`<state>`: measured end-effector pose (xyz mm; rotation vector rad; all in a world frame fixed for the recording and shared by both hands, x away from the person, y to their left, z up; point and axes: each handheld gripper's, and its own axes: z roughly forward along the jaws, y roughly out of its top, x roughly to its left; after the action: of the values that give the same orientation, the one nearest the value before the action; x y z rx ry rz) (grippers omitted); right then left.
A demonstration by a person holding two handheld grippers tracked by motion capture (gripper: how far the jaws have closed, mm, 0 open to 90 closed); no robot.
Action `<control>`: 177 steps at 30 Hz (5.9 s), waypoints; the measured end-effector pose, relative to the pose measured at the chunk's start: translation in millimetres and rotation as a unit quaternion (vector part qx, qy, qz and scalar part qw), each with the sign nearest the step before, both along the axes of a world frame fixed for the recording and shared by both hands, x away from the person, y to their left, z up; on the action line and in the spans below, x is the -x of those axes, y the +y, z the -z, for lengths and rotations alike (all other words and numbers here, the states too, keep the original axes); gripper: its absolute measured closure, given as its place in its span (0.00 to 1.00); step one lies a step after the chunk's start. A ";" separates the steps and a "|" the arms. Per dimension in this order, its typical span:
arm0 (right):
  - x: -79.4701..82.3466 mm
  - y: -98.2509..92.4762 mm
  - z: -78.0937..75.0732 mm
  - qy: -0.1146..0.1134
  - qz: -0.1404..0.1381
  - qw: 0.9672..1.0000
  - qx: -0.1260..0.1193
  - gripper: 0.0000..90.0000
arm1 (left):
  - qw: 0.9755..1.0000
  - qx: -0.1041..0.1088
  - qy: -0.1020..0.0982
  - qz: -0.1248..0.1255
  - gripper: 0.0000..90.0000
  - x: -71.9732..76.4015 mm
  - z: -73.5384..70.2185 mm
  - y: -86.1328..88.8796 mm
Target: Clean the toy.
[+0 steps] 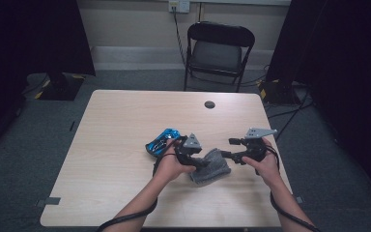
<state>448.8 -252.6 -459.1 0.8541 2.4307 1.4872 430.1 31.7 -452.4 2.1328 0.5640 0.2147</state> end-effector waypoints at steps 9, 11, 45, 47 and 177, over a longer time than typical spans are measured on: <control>8.8 15.2 12.4 0.005 -0.027 1.000 0.004 0.28 | 0.996 -0.011 -0.014 -0.090 0.31 -15.8 -12.6 53.7; 10.4 18.8 14.4 0.005 -0.034 0.999 0.010 0.28 | 0.994 -0.018 -0.012 -0.109 0.29 -21.9 -11.1 63.0; 15.1 24.6 23.8 -0.012 -0.058 0.998 0.027 0.28 | 0.982 -0.062 0.038 -0.176 0.26 -64.0 35.5 93.2; 15.5 25.8 21.2 -0.015 -0.067 0.997 0.023 0.28 | 0.981 -0.064 0.041 -0.177 0.26 -63.9 35.8 93.1; 17.3 23.4 39.3 0.011 0.049 0.996 0.068 0.36 | 0.974 -0.112 0.057 -0.186 0.28 -78.3 35.1 71.8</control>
<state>431.5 -229.2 -498.4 0.9488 2.4345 1.2691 508.4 103.5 -487.6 2.2507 1.0515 0.3817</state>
